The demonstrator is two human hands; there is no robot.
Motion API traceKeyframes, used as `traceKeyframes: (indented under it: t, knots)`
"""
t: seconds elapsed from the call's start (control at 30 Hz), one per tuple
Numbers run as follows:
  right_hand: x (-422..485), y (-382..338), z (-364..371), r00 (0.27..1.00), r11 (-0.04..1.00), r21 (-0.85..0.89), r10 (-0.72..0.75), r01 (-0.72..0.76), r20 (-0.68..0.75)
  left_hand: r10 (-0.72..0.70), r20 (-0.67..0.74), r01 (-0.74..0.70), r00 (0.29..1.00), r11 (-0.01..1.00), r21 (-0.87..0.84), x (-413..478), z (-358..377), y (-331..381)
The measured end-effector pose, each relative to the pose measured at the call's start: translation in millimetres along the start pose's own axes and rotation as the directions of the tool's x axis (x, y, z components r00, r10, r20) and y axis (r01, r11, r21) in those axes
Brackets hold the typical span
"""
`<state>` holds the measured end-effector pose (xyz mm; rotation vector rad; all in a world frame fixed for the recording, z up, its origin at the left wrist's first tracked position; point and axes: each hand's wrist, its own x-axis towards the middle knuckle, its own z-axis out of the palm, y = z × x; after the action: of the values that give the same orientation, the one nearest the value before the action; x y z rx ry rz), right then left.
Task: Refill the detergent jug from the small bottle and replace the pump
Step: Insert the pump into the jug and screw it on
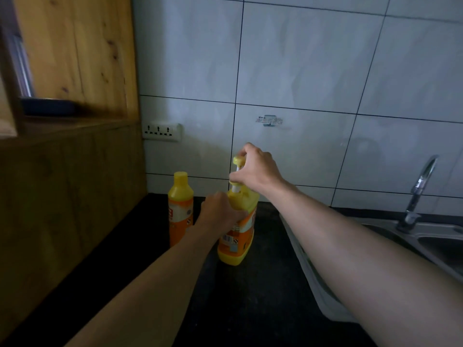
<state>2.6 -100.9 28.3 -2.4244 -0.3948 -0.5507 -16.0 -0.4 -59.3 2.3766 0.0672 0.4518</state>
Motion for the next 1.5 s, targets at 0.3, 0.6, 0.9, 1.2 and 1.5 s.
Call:
traceKeyframes:
  t: [0.3, 0.6, 0.9, 1.2, 1.5]
  knots:
    - [6, 4, -1, 0.97, 0.997, -0.074, -0.018, 0.037, 0.242, 0.001, 0.003, -0.001, 1.0, 1.0, 0.007, -1, 2, -3]
    - [17, -9, -6, 0.899, 0.959, -0.259, 0.007, 0.118, 0.438, 0.039, 0.015, -0.038, 0.999, 0.998, -0.048, -2, 1, -4]
    - [14, -29, -1, 0.895, 0.89, -0.441, 0.099, 0.116, 0.435, 0.074, 0.025, -0.072, 0.997, 0.996, -0.058, -1, -1, -8]
    - [18, -27, -13, 0.762, 0.916, -0.309, 0.004, 0.258, 0.648, 0.069, 0.027, -0.069, 0.997, 0.998, -0.01, -1, -1, -9]
    - [25, -7, 4, 0.901, 0.902, -0.37, -0.044, 0.221, 0.432, 0.112, 0.028, -0.11, 0.993, 0.993, -0.052, 1, 2, -11]
